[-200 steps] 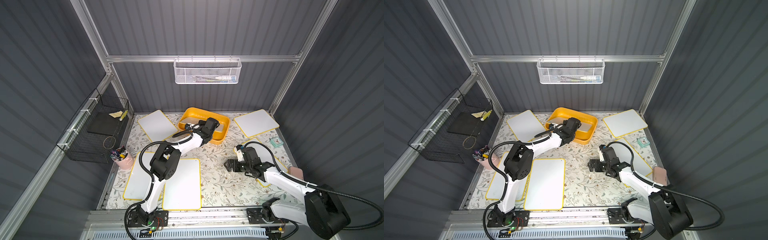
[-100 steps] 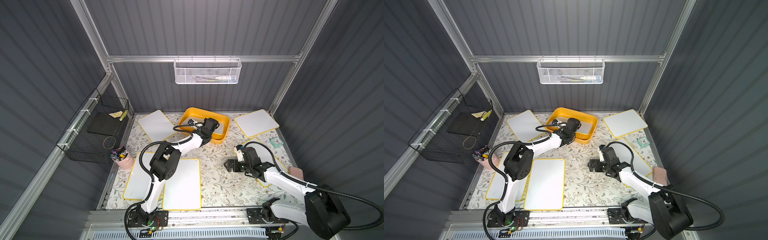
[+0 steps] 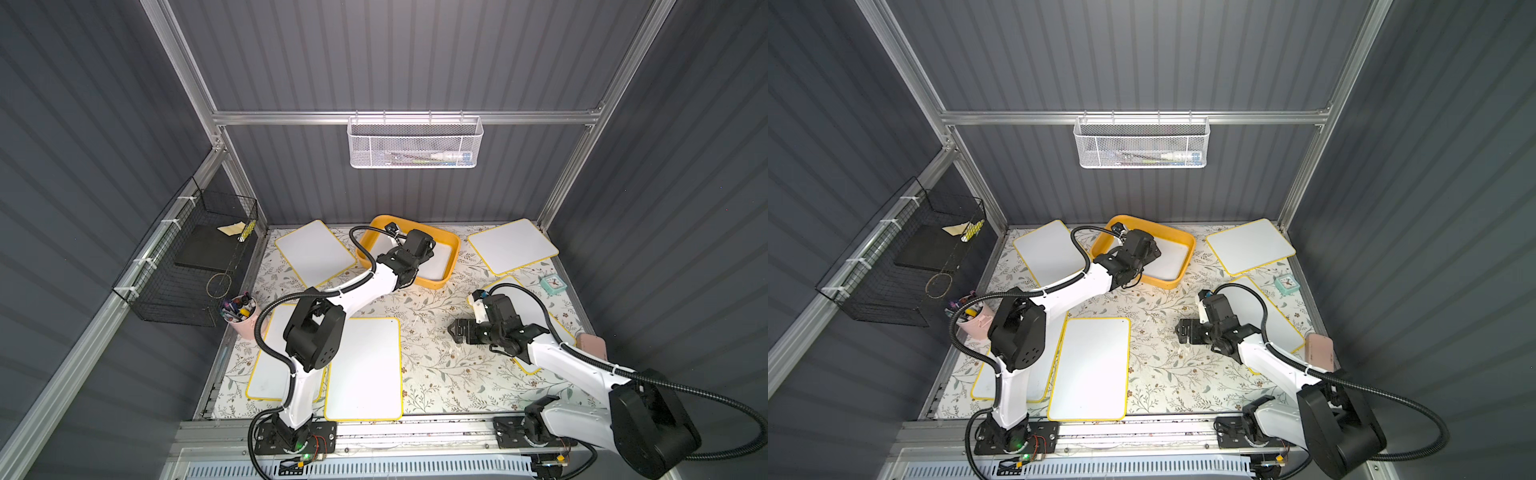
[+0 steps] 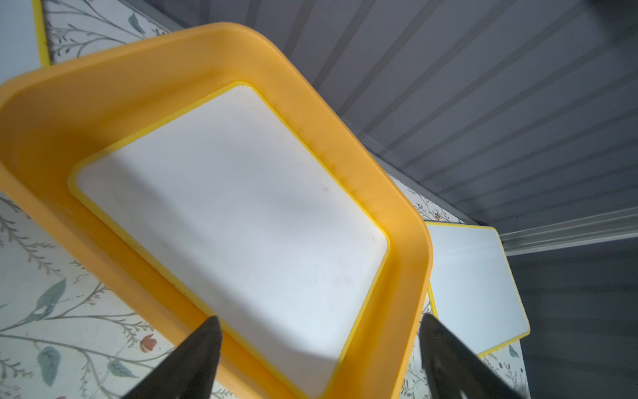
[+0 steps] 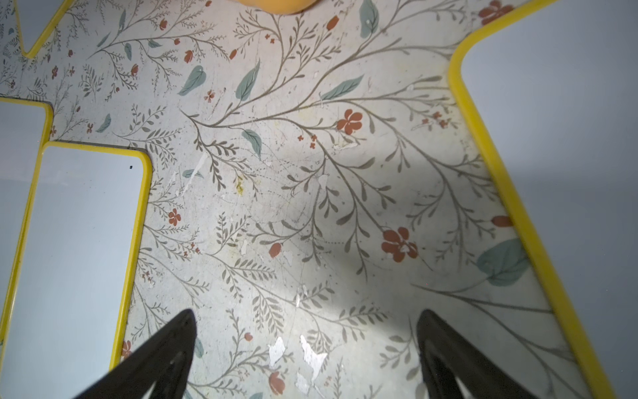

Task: Put the whiteboard into the storage box
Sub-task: Place the whiteboard in the storage box.

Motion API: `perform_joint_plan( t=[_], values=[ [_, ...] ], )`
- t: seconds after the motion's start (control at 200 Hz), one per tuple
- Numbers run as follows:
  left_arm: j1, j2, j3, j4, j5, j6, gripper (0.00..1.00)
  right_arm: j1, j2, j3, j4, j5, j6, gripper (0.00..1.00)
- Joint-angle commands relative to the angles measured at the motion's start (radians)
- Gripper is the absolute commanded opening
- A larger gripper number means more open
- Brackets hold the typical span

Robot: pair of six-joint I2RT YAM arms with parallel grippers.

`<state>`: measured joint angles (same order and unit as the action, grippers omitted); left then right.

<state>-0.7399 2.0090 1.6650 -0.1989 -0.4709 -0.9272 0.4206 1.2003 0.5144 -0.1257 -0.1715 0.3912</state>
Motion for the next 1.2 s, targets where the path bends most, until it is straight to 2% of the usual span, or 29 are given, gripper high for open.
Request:
perform_joint_plan(
  t=[0.0,0.14,0.275,0.37,0.53,0.641,0.866,1.001,1.101,1.196],
  values=[
    [0.005,-0.079,-0.066,-0.041,0.012,0.124,0.90,0.007,0.006,0.017,0.000,0.002,-0.011,0.99],
    [0.007,-0.178,-0.184,-0.065,-0.001,0.195,0.89,0.007,0.022,0.027,-0.006,-0.007,-0.014,0.99],
    [0.007,-0.255,-0.241,-0.145,0.063,0.252,0.88,0.006,0.049,0.043,-0.016,-0.011,-0.014,0.99],
    [0.010,-0.311,-0.340,-0.198,0.081,0.274,0.89,0.010,0.058,0.049,-0.020,-0.012,-0.016,0.99],
    [0.095,-0.426,-0.525,-0.133,0.339,0.294,0.90,0.035,0.103,0.082,-0.042,0.019,-0.023,0.99],
    [0.158,-0.481,-0.631,-0.103,0.454,0.290,0.90,0.099,0.131,0.106,-0.062,0.079,-0.040,0.99],
    [0.201,-0.488,-0.691,-0.165,0.526,0.296,0.89,0.261,0.247,0.199,-0.095,0.188,-0.052,0.99],
    [0.212,-0.478,-0.699,-0.192,0.513,0.290,0.89,0.347,0.332,0.275,-0.092,0.214,-0.040,0.99],
    [0.242,-0.507,-0.748,-0.136,0.487,0.244,0.89,0.416,0.401,0.377,-0.132,0.298,-0.076,0.99],
    [0.292,-0.535,-0.791,-0.081,0.517,0.201,0.89,0.445,0.479,0.478,-0.176,0.312,-0.093,0.99]
  ],
)
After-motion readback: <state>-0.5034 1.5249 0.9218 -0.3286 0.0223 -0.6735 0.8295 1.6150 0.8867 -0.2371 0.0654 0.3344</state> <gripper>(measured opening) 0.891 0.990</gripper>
